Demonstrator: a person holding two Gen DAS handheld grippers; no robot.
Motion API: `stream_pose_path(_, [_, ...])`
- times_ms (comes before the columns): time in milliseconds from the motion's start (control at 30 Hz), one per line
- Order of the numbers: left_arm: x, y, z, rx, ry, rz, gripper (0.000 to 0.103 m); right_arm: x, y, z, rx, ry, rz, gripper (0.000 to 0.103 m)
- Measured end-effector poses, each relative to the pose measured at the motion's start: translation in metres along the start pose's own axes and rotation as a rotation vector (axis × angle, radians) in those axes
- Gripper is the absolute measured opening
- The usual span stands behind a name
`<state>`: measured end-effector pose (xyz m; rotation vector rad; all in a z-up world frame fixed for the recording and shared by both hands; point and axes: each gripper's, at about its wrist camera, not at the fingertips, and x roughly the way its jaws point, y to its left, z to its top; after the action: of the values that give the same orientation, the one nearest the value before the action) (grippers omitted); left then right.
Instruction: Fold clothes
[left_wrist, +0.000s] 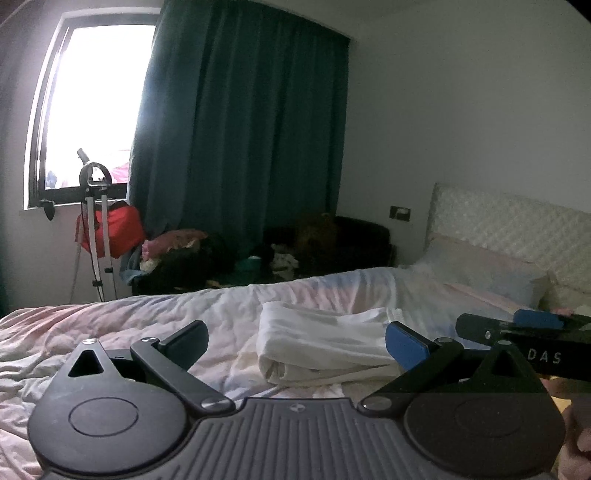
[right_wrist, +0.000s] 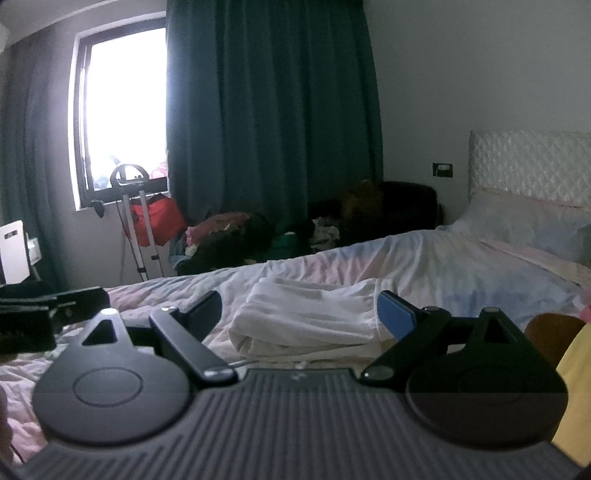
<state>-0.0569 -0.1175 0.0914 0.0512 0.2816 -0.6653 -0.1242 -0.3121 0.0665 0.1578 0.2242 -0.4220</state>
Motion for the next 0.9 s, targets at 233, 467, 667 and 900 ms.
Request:
stream_pose_path(233, [0.010,-0.001,-0.011,0.012,0.019,0.005,0.103,0.010,0.001,-0.013,-0.012,-0.005,-0.017,0.093])
stream_pose_path(467, [0.016,-0.005,-0.023,0.022,0.037,0.010,0.103,0.019,0.001,-0.029,-0.027,-0.003,-0.027,0.093])
stream_pose_path(667, [0.021,-0.007,-0.029,0.024,0.046,0.011,0.103,0.022,0.000,-0.034,-0.020,0.007,-0.031,0.093])
stream_pose_path(900, [0.023,-0.008,-0.033,0.019,0.047,0.014,0.103,0.026,-0.001,-0.039,-0.024,0.008,-0.041,0.093])
